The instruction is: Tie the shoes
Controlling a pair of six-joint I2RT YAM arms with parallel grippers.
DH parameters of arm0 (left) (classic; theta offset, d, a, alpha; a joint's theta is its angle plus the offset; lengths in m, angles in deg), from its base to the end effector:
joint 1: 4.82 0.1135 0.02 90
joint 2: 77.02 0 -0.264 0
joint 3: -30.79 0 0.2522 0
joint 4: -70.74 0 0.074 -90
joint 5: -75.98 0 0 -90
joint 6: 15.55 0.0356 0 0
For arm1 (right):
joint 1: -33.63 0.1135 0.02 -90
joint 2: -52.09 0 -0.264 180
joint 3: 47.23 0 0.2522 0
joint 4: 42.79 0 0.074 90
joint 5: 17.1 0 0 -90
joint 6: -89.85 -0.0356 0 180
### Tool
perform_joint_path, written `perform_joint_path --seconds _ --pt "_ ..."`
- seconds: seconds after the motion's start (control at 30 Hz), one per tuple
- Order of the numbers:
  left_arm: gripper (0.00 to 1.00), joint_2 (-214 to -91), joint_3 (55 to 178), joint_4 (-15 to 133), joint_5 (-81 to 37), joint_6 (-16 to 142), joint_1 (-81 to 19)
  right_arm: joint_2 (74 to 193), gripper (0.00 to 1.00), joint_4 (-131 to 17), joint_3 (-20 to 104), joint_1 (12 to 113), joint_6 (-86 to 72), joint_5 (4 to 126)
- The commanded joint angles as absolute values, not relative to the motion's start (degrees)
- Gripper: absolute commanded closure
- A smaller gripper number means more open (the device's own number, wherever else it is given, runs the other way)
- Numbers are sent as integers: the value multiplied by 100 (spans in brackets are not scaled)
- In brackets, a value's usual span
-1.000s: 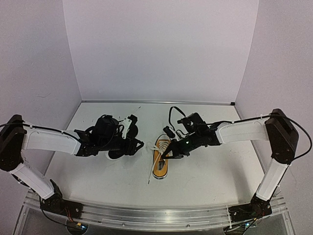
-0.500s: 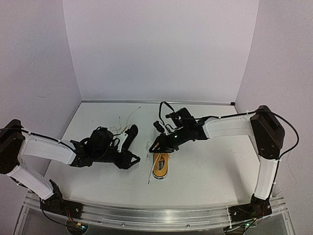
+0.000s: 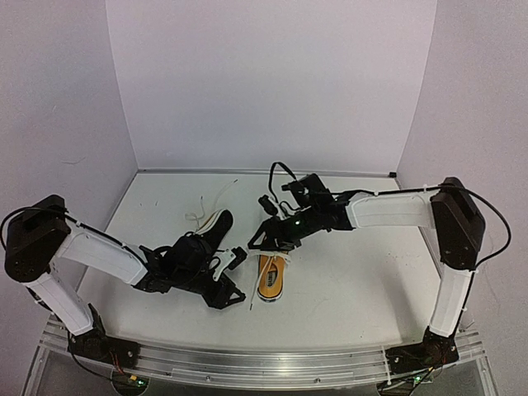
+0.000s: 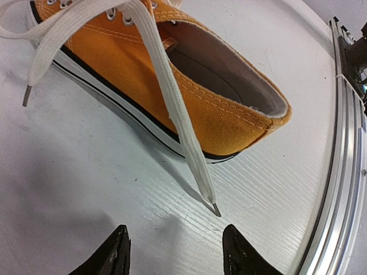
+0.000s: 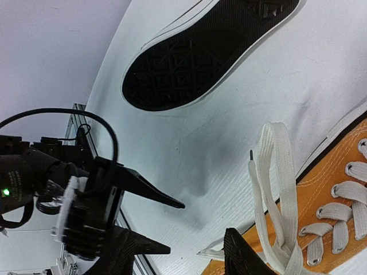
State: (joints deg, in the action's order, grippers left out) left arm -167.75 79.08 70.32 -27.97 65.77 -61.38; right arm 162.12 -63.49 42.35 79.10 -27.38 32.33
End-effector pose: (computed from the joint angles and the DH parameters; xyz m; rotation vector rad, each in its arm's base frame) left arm 0.1521 -0.2459 0.1335 1.1121 2.1830 -0.8274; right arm 0.2800 0.3177 0.2069 -0.8067 2.3904 1.4104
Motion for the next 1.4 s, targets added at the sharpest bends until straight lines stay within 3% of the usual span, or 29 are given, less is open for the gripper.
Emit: perform_joint_path --seconds 0.0,0.4,0.7,1.07,1.37 --pt "49 -17167 8364 7003 -2838 6741 -6241 15333 49 -6299 4018 7858 -2686 3471" --pt "60 -17781 8818 7153 -3112 6768 -6408 14371 47 -6400 3071 7127 -2692 3661" --pt "100 -17739 9062 6914 -3166 6828 -6409 14144 47 -6540 2844 6931 -2561 3712" --pt "100 -17027 9660 6579 -3788 7036 -6548 13840 45 -6626 2579 6754 -2463 3827" --pt "100 -18159 10838 6648 -3752 7043 -6555 13811 42 -6640 2415 6669 -2446 3992"
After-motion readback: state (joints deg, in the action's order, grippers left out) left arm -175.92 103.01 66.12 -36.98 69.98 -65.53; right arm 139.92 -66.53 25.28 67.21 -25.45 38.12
